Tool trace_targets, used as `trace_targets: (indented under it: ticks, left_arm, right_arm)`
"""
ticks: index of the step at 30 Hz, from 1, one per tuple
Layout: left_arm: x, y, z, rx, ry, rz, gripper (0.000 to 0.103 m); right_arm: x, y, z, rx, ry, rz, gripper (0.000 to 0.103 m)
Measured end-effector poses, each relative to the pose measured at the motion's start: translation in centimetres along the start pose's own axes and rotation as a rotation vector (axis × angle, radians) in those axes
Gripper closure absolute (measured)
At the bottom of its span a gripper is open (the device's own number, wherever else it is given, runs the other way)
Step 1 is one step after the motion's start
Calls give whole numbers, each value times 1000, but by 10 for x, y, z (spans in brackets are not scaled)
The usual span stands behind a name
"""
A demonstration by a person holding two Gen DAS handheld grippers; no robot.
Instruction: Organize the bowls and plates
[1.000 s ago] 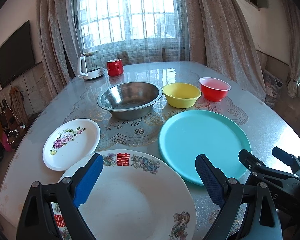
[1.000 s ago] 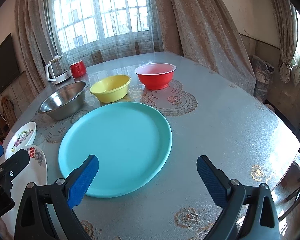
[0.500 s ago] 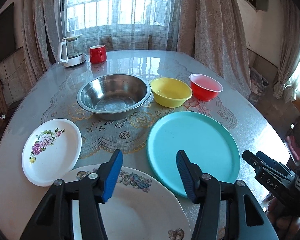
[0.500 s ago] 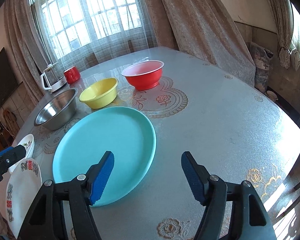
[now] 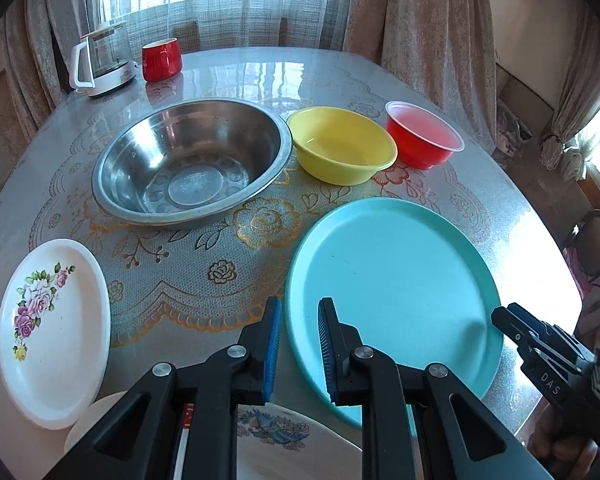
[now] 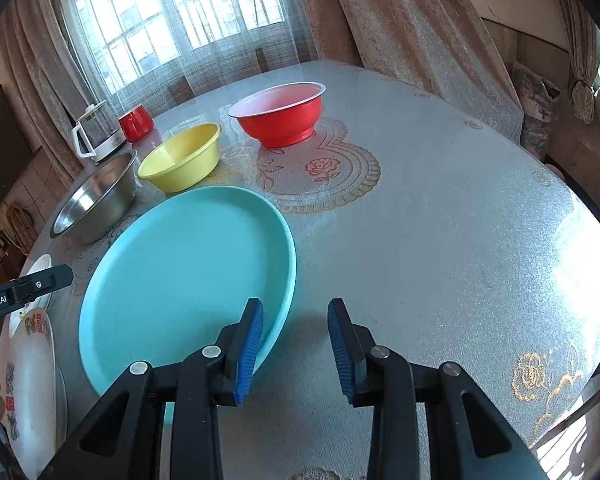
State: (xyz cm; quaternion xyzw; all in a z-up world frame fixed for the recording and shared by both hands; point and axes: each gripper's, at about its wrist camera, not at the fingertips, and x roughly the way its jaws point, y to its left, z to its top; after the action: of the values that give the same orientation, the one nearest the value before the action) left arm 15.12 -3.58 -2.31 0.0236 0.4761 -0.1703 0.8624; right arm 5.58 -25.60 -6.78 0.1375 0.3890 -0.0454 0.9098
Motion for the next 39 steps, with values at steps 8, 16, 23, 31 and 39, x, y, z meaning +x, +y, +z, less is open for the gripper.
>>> trace_targets:
  ticks: [8, 16, 23, 31, 39]
  left_arm:
    - [29, -1, 4, 45, 75, -9, 84]
    - [35, -3, 3, 58, 70, -4, 85]
    - [36, -16, 2, 55, 74, -26, 85]
    - [36, -27, -2, 73, 58, -16, 85]
    - [35, -29, -3, 50, 54, 18, 85]
  right_arm:
    - [5, 6, 3, -61, 3, -1, 86]
    - [8, 4, 6, -58, 14, 20, 91]
    - [8, -8, 17, -31, 9, -7, 93]
    - [11, -15, 19, -33, 6, -24, 93]
    - [12, -15, 18, -38, 3, -25, 91]
